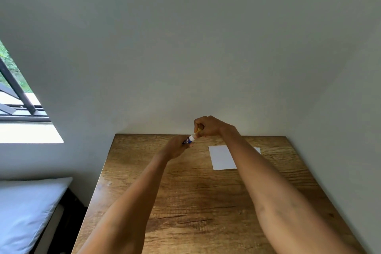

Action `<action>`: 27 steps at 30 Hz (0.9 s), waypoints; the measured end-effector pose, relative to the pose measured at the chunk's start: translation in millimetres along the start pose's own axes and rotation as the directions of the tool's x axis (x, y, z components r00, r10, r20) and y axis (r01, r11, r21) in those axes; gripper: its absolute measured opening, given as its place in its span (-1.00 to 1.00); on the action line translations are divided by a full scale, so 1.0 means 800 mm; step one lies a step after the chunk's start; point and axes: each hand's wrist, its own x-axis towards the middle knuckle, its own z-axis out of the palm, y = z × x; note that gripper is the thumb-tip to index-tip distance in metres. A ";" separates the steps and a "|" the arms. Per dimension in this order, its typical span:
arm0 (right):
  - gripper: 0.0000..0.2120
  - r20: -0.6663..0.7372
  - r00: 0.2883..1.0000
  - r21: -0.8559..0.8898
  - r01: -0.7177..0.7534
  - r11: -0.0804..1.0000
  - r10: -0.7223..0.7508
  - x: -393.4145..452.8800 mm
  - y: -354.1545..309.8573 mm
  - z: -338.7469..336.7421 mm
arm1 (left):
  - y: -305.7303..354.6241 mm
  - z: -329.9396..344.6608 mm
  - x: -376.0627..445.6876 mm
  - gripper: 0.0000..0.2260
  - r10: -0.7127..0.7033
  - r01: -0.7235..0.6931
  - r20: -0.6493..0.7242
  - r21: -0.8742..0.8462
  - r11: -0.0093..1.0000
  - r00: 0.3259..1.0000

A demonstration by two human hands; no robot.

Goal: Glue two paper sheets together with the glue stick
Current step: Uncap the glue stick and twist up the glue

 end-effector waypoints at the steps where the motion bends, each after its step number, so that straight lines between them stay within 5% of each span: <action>1: -0.75 -0.059 0.998 0.009 -0.001 1.000 0.001 -0.001 0.003 0.000 | -0.005 0.000 -0.002 -0.87 -0.006 0.006 -0.035 -0.012 1.000 0.999; 5: -0.67 -0.337 0.932 0.281 -0.040 0.959 0.137 0.002 0.021 0.017 | -0.013 0.000 -0.005 -0.85 -0.051 0.022 -0.278 -0.106 0.994 0.959; 10: -0.67 -0.289 0.918 0.531 -0.082 0.843 0.272 0.002 0.042 0.073 | -0.008 0.003 -0.009 -0.86 -0.126 0.052 -0.383 -0.197 0.979 0.915; 13: -0.86 -0.286 0.928 0.442 -0.093 0.892 0.239 0.004 0.050 0.106 | -0.012 0.009 -0.003 -0.82 -0.207 0.095 -0.406 -0.279 0.956 0.890; 22: -0.82 -0.328 0.931 0.227 -0.088 0.970 0.161 0.016 0.049 0.145 | -0.014 0.020 -0.002 -0.80 -0.275 0.118 -0.436 -0.354 0.928 0.857; 27: -0.51 -0.327 0.931 0.358 -0.037 0.933 0.163 0.016 0.048 0.147 | -0.014 0.020 -0.006 -0.80 -0.295 0.120 -0.436 -0.385 0.915 0.850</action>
